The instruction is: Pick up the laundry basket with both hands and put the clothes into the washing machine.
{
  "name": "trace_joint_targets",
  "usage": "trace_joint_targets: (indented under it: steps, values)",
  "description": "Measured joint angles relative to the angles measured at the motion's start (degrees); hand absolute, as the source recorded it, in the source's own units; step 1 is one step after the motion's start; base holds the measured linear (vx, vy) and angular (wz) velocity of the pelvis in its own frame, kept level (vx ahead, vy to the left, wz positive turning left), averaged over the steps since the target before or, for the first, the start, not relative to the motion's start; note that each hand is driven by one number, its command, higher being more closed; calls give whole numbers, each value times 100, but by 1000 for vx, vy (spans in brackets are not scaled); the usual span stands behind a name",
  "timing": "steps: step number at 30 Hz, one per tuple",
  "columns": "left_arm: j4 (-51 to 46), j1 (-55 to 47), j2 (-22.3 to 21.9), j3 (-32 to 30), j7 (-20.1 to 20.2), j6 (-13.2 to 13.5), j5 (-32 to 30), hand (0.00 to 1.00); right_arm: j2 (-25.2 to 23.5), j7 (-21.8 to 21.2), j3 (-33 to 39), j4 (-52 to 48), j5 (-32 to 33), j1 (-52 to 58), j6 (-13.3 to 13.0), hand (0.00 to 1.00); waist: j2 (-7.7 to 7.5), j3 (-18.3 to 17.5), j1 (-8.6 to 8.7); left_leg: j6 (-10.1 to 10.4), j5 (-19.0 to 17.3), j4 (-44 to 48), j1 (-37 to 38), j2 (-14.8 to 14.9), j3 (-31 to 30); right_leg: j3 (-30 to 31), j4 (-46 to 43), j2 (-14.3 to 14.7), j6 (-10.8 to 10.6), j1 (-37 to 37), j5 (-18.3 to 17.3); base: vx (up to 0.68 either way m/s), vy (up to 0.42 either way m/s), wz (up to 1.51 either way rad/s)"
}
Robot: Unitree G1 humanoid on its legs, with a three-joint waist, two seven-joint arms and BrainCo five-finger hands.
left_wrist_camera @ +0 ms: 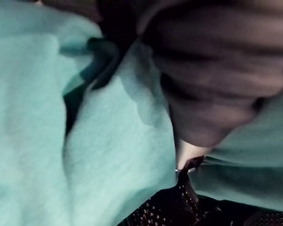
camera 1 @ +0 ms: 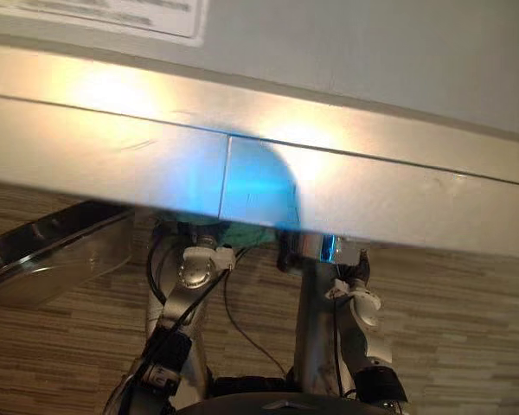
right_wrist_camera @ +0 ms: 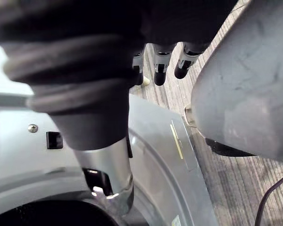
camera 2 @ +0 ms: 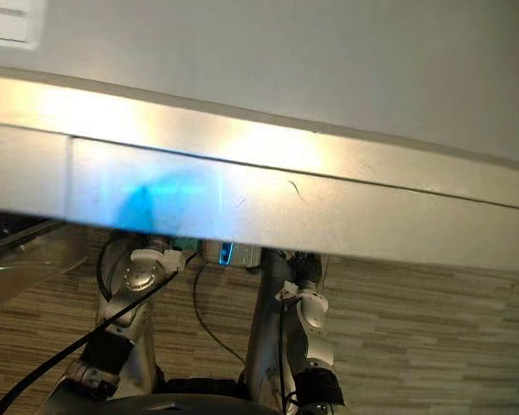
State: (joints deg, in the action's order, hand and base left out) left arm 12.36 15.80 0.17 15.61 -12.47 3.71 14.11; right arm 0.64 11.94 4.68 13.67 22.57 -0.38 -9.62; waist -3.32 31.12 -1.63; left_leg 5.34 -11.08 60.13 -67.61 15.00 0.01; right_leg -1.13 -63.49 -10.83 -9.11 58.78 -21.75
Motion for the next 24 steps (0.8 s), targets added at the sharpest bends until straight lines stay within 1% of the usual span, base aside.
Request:
trace_joint_targets:
  steps: [2,5,6,7,8,9,10,12,13,15,17,18,19,20,21,22,23,24]
  values:
    - [73,329,-21,38,-59,3,-37,100,1,68,3,-180,6,-2,-27,0,-10,5,12,12,-21,120,-212,16,12,69,-132,12,16,255,-12,-9,-19,-14]
    - [320,939,-25,-54,-251,8,-82,100,8,111,22,-424,12,-6,-98,0,-22,11,76,13,-42,243,-528,66,35,164,-245,77,16,621,-11,-7,-17,-20]
    - [385,1184,-21,-191,-343,7,-84,100,25,111,41,-487,18,-6,-145,0,-31,15,108,14,-67,304,-628,109,55,208,-292,115,17,755,-10,0,-15,-18]
    - [404,1239,-16,-232,-363,7,-84,100,32,111,48,-502,20,-7,-146,0,-32,16,121,12,-68,310,-646,120,65,215,-298,119,18,779,-7,2,-13,-22]
    - [415,1441,33,-410,-473,8,-85,100,51,111,56,-561,22,-7,-151,0,-33,16,178,-3,-76,339,-732,170,88,237,-313,147,21,882,10,2,-13,-17]
    - [415,1552,85,-492,-524,8,-84,100,62,110,58,-588,22,-6,-158,0,-41,20,195,-7,-83,360,-766,193,101,260,-322,173,24,935,21,4,-23,-28]
    - [524,1819,220,-612,-620,1,-79,100,85,110,60,-558,23,-7,-162,0,-75,19,203,-13,-95,392,-782,251,142,324,-345,229,22,997,32,-2,-24,-24]
    - [517,2253,479,-840,-783,7,-77,100,109,109,64,-485,20,-3,-149,0,-77,20,237,-6,-107,375,-809,317,172,366,-309,302,12,1071,75,-26,-36,-25]
    - [514,2483,615,-921,-871,15,-72,100,117,107,100,-415,18,-4,-149,0,-78,20,248,-22,-115,354,-843,366,192,380,-258,341,43,1125,95,-44,-36,-22]
    - [501,2821,814,-985,-952,16,-71,100,142,107,109,-314,17,-4,-136,0,-100,23,315,-12,-108,218,-872,375,288,417,-111,369,64,1198,175,-69,-34,-15]
    - [447,3218,1049,-1018,-1101,20,-66,100,173,83,81,-182,58,-8,-154,0,-124,30,326,23,-124,153,-912,397,358,449,193,401,114,1290,295,-66,11,-39]
    - [399,3318,1103,-1031,-1143,26,-54,100,190,72,44,-199,63,-9,-169,0,-132,29,339,-6,-128,115,-933,401,321,446,236,438,108,1319,333,-64,52,-62]
    - [394,3623,1245,-1036,-1224,43,-19,100,204,64,13,-199,80,-42,-204,0,-175,27,377,-12,-117,21,-948,436,353,447,329,438,82,1379,386,-37,25,-32]
    - [330,3970,1375,-1011,-1263,56,35,100,156,57,13,-221,145,-61,-275,0,-202,31,466,41,-87,-123,-998,483,478,382,-18,424,141,1461,383,-19,-23,-4]
    - [246,4125,1445,-967,-1303,70,43,100,146,57,11,-157,145,-81,-270,0,-240,32,535,150,-66,-160,-1045,488,533,335,13,375,215,1407,287,36,-73,27]
    - [140,4374,1511,-888,-1372,159,65,100,95,5,-36,-123,210,-106,-241,0,-275,23,548,174,-129,329,-1183,495,505,342,64,411,257,1421,217,28,-50,-19]
    - [36,4625,1609,-830,-1458,285,123,100,103,-85,-52,-146,191,-110,-280,0,-288,17,518,131,-418,1379,-1145,459,286,296,57,429,230,1530,274,-5,59,-45]
    - [35,4750,1633,-798,-1485,298,159,100,111,-93,-44,-157,198,-116,-294,0,-267,16,535,78,-962,1138,-864,428,315,265,101,430,175,1543,337,-81,123,-58]
